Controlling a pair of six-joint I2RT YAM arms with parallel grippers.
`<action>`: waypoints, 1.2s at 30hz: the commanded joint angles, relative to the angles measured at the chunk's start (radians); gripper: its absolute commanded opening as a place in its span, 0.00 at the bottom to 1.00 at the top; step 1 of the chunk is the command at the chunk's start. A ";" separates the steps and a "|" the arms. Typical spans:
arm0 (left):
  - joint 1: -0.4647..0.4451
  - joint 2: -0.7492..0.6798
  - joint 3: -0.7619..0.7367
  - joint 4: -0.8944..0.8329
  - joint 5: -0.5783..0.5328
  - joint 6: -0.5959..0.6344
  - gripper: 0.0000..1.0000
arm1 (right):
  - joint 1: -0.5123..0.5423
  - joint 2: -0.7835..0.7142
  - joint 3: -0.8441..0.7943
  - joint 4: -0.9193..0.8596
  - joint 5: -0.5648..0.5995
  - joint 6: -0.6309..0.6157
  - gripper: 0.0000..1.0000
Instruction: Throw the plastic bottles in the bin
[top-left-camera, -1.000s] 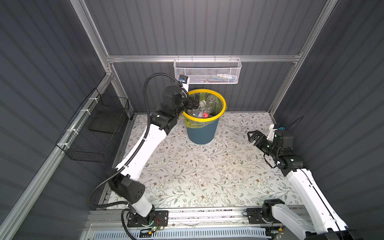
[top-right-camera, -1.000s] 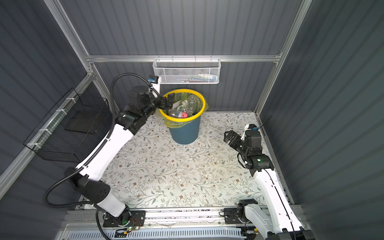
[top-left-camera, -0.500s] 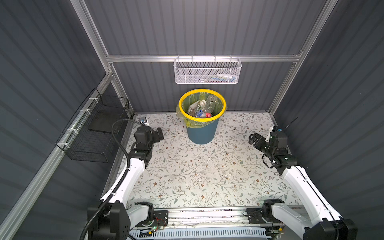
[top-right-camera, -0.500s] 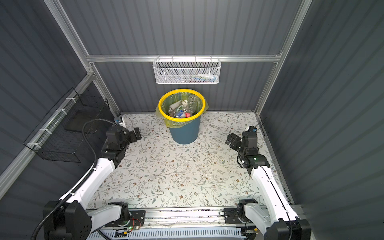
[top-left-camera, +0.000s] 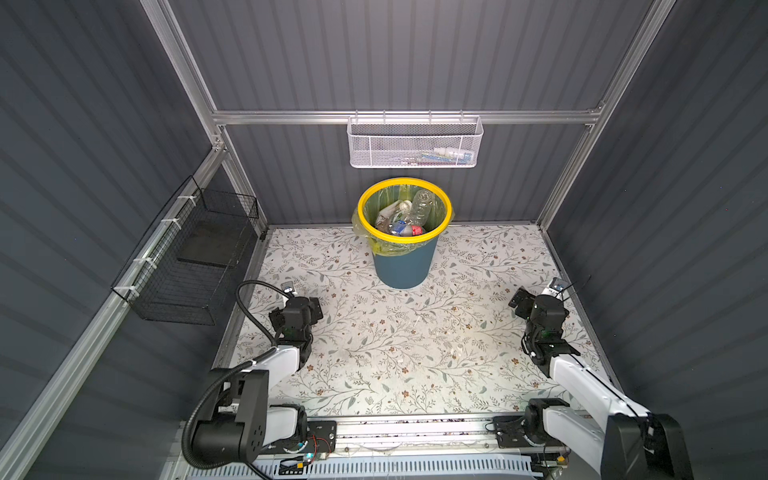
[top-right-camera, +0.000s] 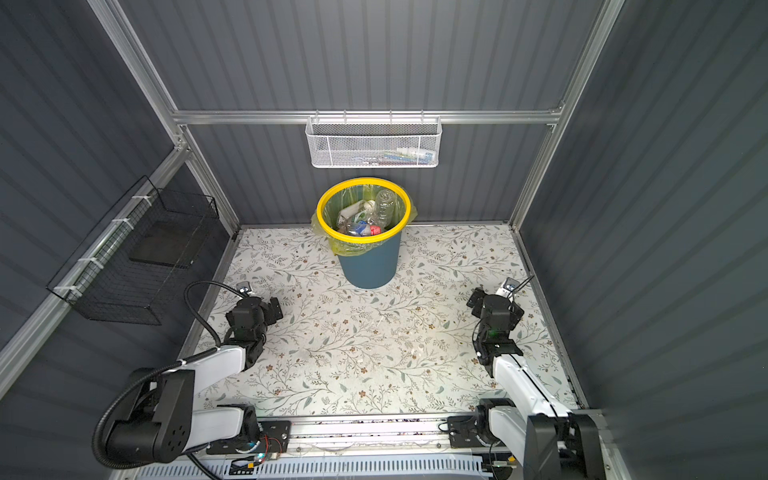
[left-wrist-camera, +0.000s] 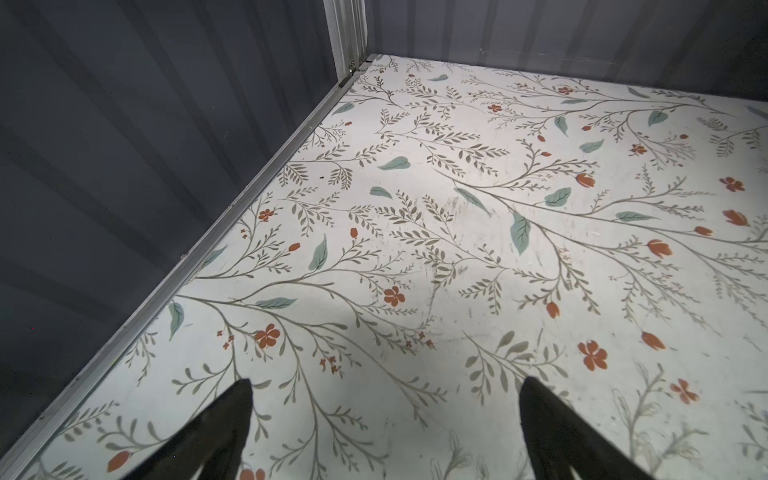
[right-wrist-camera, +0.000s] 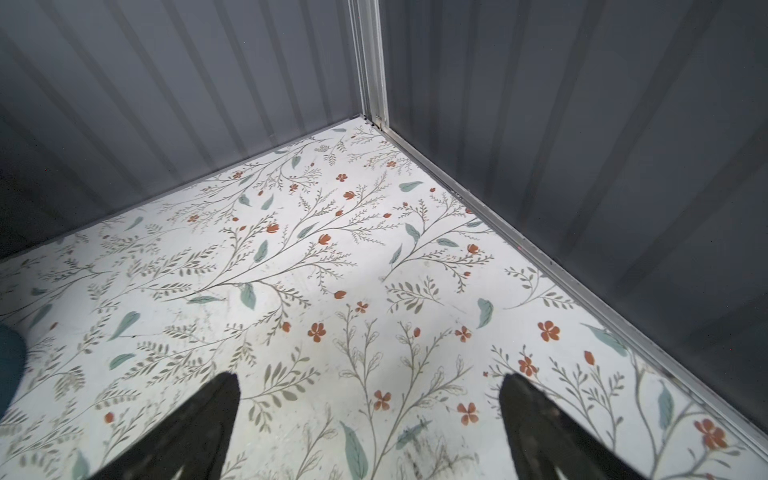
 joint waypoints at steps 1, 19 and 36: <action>0.002 0.106 -0.033 0.329 0.004 0.059 1.00 | -0.020 0.111 -0.013 0.260 0.003 -0.066 0.99; 0.016 0.369 0.128 0.333 0.194 0.162 1.00 | -0.062 0.391 -0.014 0.574 -0.282 -0.168 0.99; 0.018 0.368 0.136 0.307 0.197 0.157 1.00 | -0.061 0.380 -0.009 0.542 -0.279 -0.164 0.99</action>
